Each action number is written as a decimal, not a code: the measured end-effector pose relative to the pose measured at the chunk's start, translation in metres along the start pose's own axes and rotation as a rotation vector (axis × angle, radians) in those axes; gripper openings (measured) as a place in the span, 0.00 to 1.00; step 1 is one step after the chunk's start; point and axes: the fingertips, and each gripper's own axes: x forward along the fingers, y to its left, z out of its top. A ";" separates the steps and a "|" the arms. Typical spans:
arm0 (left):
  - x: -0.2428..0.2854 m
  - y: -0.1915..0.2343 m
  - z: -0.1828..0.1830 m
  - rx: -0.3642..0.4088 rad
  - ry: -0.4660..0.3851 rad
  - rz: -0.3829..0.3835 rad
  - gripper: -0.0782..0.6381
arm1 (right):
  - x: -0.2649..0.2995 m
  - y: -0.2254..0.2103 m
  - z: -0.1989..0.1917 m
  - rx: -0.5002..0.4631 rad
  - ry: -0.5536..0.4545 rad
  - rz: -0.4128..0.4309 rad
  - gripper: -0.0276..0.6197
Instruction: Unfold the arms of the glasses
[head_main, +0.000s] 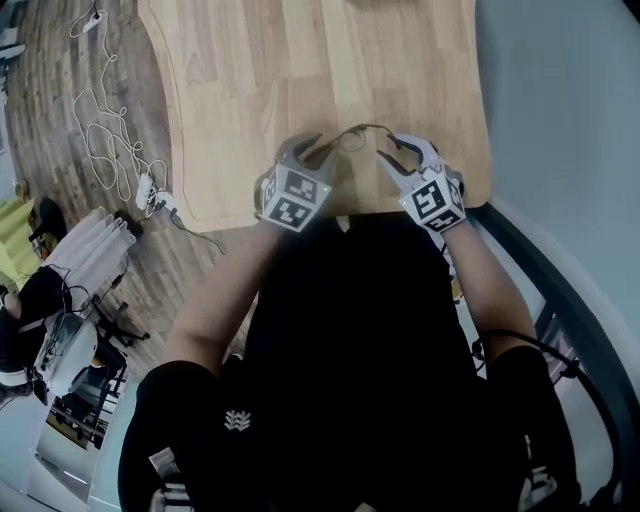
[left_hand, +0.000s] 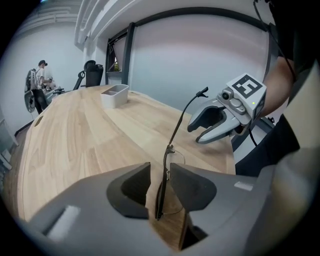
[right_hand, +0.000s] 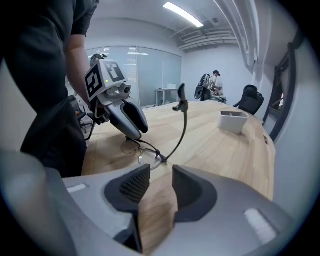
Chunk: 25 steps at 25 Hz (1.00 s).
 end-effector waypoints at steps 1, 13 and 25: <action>0.002 0.000 -0.001 0.003 0.011 -0.005 0.28 | -0.001 0.001 -0.003 0.008 0.008 -0.004 0.25; 0.019 -0.011 -0.010 0.044 0.078 -0.066 0.16 | -0.007 0.001 -0.007 0.067 0.003 -0.021 0.25; 0.005 -0.019 -0.002 0.050 0.012 -0.111 0.14 | -0.005 0.008 0.022 0.328 -0.150 0.061 0.25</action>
